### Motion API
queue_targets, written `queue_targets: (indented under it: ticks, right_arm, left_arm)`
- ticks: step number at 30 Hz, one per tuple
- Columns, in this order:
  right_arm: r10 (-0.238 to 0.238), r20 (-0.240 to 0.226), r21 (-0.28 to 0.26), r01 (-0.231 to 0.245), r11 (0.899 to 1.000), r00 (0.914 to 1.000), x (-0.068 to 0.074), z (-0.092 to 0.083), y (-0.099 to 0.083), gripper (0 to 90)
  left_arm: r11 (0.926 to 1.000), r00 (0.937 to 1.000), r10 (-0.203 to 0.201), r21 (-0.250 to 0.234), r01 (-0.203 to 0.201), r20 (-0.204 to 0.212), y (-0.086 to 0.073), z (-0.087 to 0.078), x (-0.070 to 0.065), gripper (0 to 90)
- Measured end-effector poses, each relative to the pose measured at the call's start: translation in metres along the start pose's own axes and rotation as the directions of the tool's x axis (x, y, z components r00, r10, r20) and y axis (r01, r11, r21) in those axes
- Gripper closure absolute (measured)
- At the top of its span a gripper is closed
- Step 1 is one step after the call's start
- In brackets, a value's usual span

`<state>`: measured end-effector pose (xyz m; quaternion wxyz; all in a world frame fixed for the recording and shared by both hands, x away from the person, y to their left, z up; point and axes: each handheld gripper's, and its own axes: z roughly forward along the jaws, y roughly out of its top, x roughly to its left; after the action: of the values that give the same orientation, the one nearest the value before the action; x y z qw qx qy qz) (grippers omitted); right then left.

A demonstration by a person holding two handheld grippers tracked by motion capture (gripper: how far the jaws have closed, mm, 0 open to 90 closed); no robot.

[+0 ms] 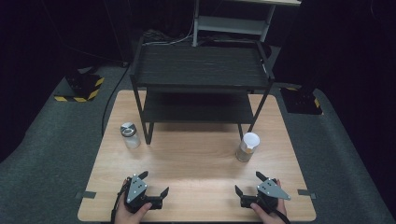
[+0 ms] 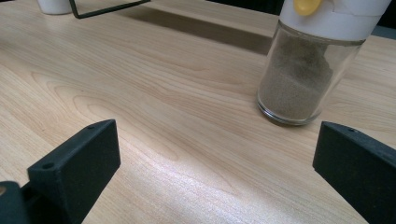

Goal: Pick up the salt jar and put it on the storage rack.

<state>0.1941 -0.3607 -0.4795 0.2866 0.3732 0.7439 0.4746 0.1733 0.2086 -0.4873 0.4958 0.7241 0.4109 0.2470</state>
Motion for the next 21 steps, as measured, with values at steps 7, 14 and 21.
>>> queue_targets:
  ticks: [7, 14, 21]
  right_arm:
    - [0.014, 0.004, -0.004, -0.014, 1.000, 0.9999, -0.0008, 0.0002, -0.0005, 0.4]
    - [0.012, -0.005, -0.007, -0.012, 1.000, 0.9999, -0.0021, 0.0025, -0.0001, 0.4]
    - [0.010, 0.002, -0.008, -0.010, 1.000, 0.9999, -0.0007, 0.0013, -0.0007, 0.4]
  left_arm:
    - [0.9997, 0.9998, 0.022, -0.002, -0.022, -0.001, 0.0007, 0.0026, -0.0060, 0.5]
    - [0.9997, 0.9998, 0.022, 0.005, -0.022, 0.001, 0.0023, 0.0045, -0.0105, 0.4]
    - [1.0000, 0.9999, 0.005, -0.005, -0.005, 0.009, 0.0005, 0.0034, -0.0073, 0.4]
